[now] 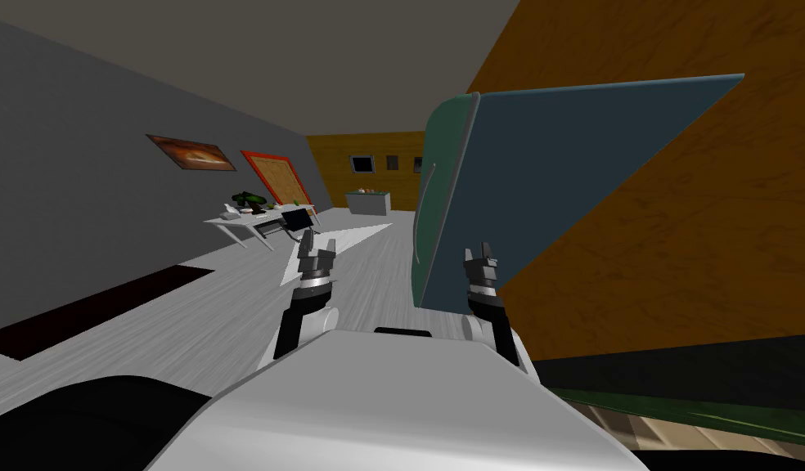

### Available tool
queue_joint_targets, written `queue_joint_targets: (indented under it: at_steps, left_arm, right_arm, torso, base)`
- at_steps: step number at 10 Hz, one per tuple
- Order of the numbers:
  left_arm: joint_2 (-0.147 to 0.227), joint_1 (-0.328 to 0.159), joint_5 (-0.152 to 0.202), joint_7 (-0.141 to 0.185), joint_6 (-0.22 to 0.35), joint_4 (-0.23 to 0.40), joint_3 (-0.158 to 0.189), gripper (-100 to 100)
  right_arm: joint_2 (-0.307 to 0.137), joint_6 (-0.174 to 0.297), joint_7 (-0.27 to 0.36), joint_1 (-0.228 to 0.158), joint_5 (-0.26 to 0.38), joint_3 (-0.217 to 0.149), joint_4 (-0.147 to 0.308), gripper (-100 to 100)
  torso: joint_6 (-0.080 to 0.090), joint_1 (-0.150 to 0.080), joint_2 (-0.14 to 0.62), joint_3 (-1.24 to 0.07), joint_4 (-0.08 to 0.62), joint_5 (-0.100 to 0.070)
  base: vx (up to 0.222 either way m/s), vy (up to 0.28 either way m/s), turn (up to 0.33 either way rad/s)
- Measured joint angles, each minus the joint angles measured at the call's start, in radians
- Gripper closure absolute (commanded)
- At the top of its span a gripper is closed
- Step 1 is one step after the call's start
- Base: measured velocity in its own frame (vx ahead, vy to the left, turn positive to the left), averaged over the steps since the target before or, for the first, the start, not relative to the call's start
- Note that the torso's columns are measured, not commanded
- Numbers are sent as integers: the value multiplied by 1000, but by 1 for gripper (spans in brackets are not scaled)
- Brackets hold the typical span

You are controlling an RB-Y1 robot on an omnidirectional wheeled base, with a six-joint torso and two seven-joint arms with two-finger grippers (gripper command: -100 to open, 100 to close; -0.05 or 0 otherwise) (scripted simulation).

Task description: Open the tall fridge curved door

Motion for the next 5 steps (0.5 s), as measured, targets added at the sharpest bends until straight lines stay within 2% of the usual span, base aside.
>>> queue_joint_targets:
  at_steps: [2, 5]
  left_arm:
    - [0, 0, 0, 0, 0, 0, 0, 0]
    - [0, 0, 0, 0, 0, 0, 0, 0]
  right_arm:
    - [0, 0, 0, 0, 0, 0, 0, 0]
    - [0, 0, 0, 0, 0, 0, 0, 0]
  torso:
    - [0, 0, 104, -209, 105, 0]
    - [0, 0, 322, -644, 322, 0]
  base:
    - [0, 0, 0]
    - [0, 0, 0]
